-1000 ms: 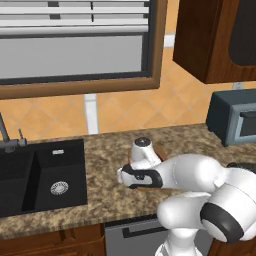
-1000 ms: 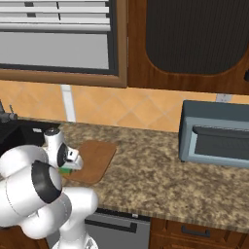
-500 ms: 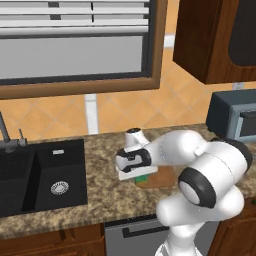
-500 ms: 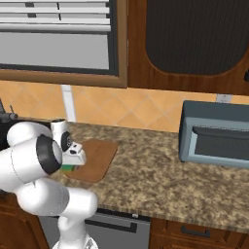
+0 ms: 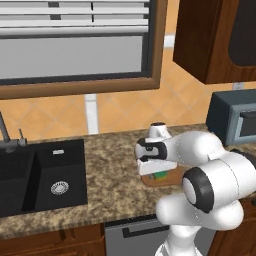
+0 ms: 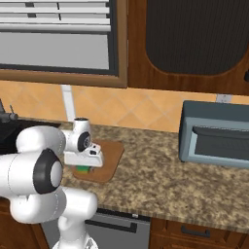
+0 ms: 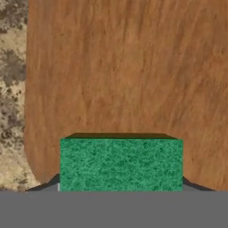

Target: Pick up the sponge from the counter and clean the cutting board by briefly scrubbing or pressing down on the cutting board. Once finished, release the sponge.

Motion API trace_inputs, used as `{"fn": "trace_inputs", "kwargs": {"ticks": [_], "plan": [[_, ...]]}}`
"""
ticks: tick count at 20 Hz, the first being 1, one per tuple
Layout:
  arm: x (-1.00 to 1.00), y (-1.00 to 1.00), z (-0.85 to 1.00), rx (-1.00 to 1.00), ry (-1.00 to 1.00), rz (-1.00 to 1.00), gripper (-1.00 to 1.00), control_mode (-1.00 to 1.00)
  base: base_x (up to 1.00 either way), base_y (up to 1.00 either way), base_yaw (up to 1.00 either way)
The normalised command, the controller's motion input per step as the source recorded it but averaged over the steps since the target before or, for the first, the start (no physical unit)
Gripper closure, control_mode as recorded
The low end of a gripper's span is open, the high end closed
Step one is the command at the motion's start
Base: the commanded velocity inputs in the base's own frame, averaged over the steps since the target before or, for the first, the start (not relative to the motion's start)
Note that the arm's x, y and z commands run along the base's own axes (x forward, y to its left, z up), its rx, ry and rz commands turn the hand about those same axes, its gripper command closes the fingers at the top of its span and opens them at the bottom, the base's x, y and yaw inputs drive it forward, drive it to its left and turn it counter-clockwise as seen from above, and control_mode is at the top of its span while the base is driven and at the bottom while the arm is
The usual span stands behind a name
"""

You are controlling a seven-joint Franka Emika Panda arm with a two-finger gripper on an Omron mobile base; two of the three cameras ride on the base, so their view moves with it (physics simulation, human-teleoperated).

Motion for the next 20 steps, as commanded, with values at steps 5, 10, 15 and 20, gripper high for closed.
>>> {"fn": "trace_inputs", "kwargs": {"ticks": [5,10,15,20], "plan": [[-0.06,-0.32,-0.23,0.02,0.0,0.02,1.0,-1.0,0.0,0.0,0.0],[0.0,-0.04,-0.64,0.0,0.0,0.04,1.0,-1.0,0.0,0.0,0.0],[-0.02,-0.31,-0.47,0.0,-0.05,0.06,1.0,-1.0,0.0,0.0,0.0],[-0.06,-0.48,-0.46,0.0,-0.14,0.06,1.0,-1.0,0.0,0.0,0.0]]}}
